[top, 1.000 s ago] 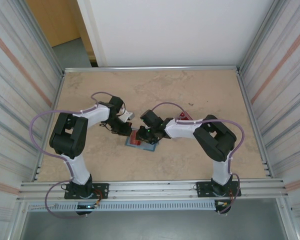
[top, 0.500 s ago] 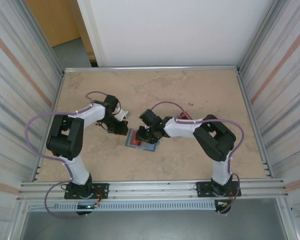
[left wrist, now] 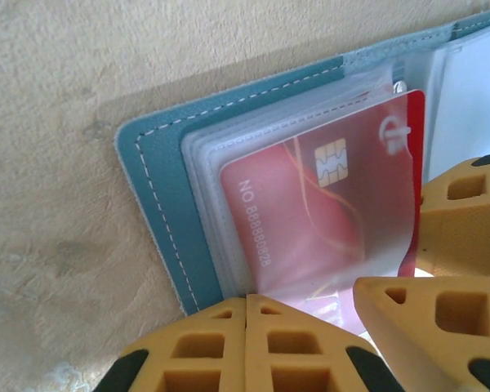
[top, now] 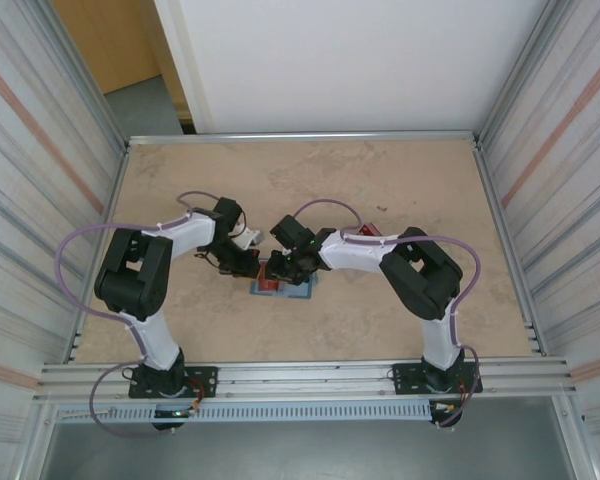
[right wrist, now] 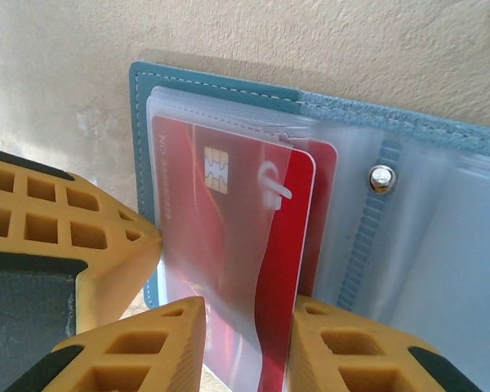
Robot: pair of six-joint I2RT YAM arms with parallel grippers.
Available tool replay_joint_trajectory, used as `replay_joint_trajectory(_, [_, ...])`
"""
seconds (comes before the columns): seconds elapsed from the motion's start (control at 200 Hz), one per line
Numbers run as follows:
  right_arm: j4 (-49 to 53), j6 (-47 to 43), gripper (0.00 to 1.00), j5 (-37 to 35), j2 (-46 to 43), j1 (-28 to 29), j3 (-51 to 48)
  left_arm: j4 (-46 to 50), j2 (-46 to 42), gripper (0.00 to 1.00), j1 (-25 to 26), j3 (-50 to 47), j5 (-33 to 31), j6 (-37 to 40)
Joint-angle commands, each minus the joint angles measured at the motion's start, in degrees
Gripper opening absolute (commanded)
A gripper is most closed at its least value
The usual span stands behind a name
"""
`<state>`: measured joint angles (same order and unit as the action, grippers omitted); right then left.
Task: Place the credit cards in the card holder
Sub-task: Insert the credit card into the card slot.
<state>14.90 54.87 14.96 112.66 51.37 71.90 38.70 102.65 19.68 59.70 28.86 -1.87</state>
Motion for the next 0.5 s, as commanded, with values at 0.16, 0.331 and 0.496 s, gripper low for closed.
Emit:
replay_joint_trajectory(0.16, [2.7,-1.3,0.29,-0.7,-0.2,0.4,0.3,-0.1,-4.3,0.04,-3.6,-1.3,0.9,-3.0])
replay_joint_trajectory(0.331, [3.9,-1.8,0.3,-0.6,-0.3,0.5,0.4,-2.7,-5.5,0.07,-4.4,-4.6,1.9,-6.2])
replay_joint_trajectory(0.496, [5.5,-1.7,0.3,-0.7,-0.1,1.1,1.0,-5.3,-3.6,0.08,-4.3,-7.0,3.2,-8.4])
